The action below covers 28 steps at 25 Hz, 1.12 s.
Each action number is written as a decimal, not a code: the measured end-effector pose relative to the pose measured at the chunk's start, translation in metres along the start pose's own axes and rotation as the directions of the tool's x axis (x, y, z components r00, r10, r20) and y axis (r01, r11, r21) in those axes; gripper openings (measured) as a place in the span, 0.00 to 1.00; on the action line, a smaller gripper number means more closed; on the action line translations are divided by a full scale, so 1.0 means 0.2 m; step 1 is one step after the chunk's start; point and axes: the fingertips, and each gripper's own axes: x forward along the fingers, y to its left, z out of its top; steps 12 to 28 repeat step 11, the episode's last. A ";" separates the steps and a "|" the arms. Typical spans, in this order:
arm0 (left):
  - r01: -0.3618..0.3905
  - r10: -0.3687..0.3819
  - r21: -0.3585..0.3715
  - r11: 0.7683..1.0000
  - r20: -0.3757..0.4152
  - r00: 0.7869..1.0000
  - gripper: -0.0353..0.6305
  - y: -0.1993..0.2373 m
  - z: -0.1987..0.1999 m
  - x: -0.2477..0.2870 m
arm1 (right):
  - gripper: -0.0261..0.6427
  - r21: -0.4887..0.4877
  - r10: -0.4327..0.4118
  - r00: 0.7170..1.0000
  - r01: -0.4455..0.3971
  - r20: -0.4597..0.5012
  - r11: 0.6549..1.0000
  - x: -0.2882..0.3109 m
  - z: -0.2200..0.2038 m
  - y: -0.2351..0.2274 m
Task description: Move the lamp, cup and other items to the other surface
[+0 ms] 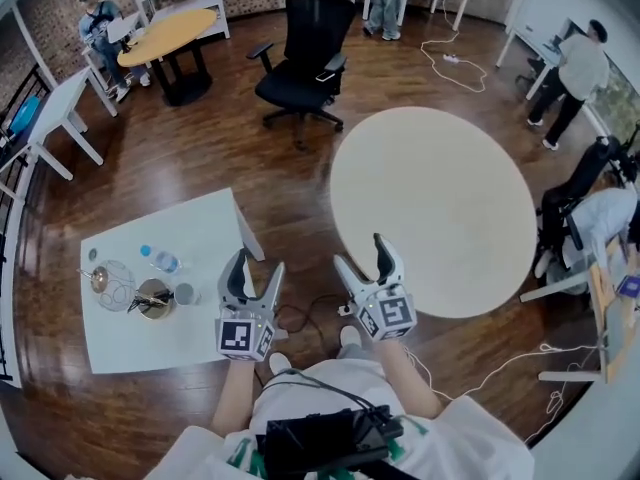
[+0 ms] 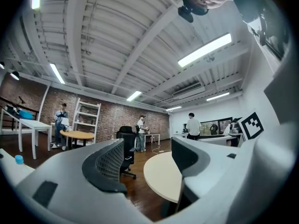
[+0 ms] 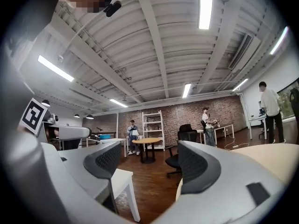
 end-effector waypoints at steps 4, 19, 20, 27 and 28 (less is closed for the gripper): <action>0.024 -0.024 0.012 1.000 -0.003 1.000 0.52 -0.03 -0.04 0.04 | 0.65 0.001 -0.018 1.000 0.018 -0.004 1.000 -0.03 -0.02 -0.05; 0.038 -0.038 0.003 0.999 -0.020 0.999 0.52 -0.07 -0.07 0.08 | 0.65 0.014 -0.005 1.000 0.006 -0.026 1.000 -0.04 -0.04 -0.06; 0.038 -0.038 0.003 0.999 -0.020 0.999 0.52 -0.07 -0.07 0.08 | 0.65 0.014 -0.005 1.000 0.006 -0.026 1.000 -0.04 -0.04 -0.06; 0.038 -0.038 0.003 0.999 -0.020 0.999 0.52 -0.07 -0.07 0.08 | 0.65 0.014 -0.005 1.000 0.006 -0.026 1.000 -0.04 -0.04 -0.06; 0.038 -0.038 0.003 0.999 -0.020 0.999 0.52 -0.07 -0.07 0.08 | 0.65 0.014 -0.005 1.000 0.006 -0.026 1.000 -0.04 -0.04 -0.06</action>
